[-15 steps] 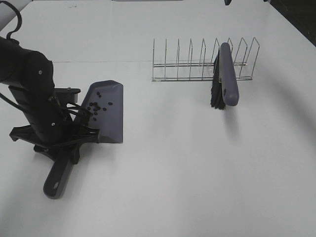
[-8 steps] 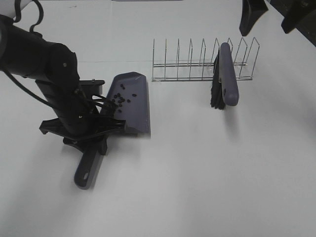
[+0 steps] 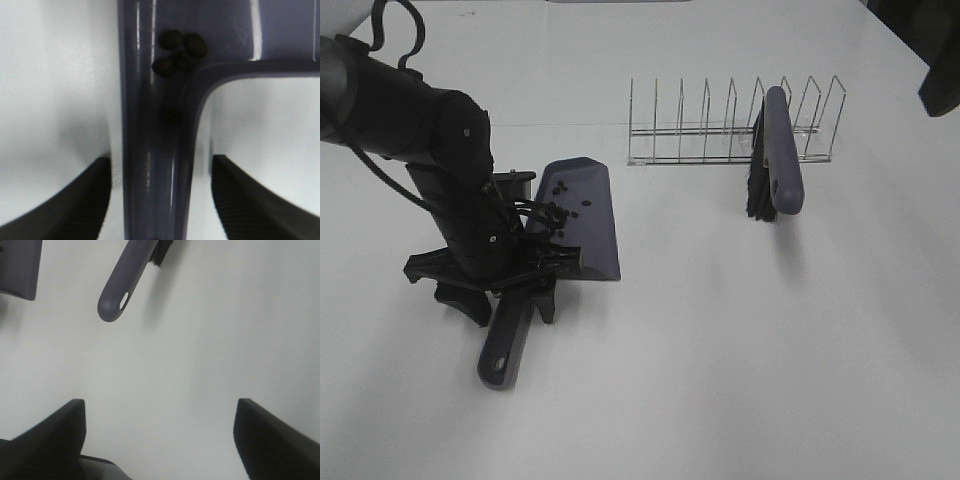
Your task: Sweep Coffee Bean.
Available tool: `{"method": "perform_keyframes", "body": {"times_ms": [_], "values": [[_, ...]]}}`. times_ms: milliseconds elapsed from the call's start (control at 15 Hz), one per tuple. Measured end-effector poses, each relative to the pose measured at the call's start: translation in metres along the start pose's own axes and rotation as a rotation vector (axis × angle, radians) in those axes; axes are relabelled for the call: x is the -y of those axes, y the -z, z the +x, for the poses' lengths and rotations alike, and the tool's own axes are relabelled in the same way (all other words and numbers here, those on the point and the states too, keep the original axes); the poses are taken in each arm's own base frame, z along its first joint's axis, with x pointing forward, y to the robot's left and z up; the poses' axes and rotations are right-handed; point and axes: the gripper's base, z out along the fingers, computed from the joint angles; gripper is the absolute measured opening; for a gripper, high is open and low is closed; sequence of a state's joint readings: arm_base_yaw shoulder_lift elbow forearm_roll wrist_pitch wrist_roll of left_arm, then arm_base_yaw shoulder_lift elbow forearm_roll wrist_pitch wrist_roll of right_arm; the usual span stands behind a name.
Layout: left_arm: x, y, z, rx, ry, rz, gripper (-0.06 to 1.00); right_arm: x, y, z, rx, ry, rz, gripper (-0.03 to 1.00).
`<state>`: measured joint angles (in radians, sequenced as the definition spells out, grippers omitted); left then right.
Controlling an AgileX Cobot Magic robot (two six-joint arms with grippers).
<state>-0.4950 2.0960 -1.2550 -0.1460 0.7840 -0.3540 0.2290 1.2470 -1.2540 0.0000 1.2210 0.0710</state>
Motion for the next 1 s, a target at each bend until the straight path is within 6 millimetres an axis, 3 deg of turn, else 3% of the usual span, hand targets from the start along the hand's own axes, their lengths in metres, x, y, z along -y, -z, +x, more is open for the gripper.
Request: {"method": "perform_keyframes", "body": {"times_ms": [67,200,400,600,733,867,1000], "values": [[0.0,0.002,0.0,-0.015,-0.014,-0.007,0.7,0.0,0.007,0.006,0.02,0.0,-0.001,0.71],[0.004,0.029,-0.003,-0.004,-0.047,-0.008,0.71,0.002,0.03,0.031,0.088,0.0,-0.006,0.71],[0.004,0.106,0.004,0.136,-0.109,-0.005,0.71,0.006,0.047,0.08,0.156,0.002,-0.005,0.71],[-0.011,0.188,0.04,0.258,-0.152,-0.037,0.71,0.01,0.038,0.134,0.162,0.002,-0.004,0.71],[-0.024,0.226,0.066,0.321,-0.165,-0.057,0.71,0.013,0.022,0.168,0.155,0.003,-0.003,0.71],[-0.039,0.243,0.099,0.362,-0.167,-0.052,0.71,0.014,0.011,0.194,0.196,0.02,-0.004,0.71],[-0.06,0.237,0.139,0.346,-0.186,-0.059,0.71,0.015,0.001,0.212,0.244,0.071,-0.009,0.71]]}}
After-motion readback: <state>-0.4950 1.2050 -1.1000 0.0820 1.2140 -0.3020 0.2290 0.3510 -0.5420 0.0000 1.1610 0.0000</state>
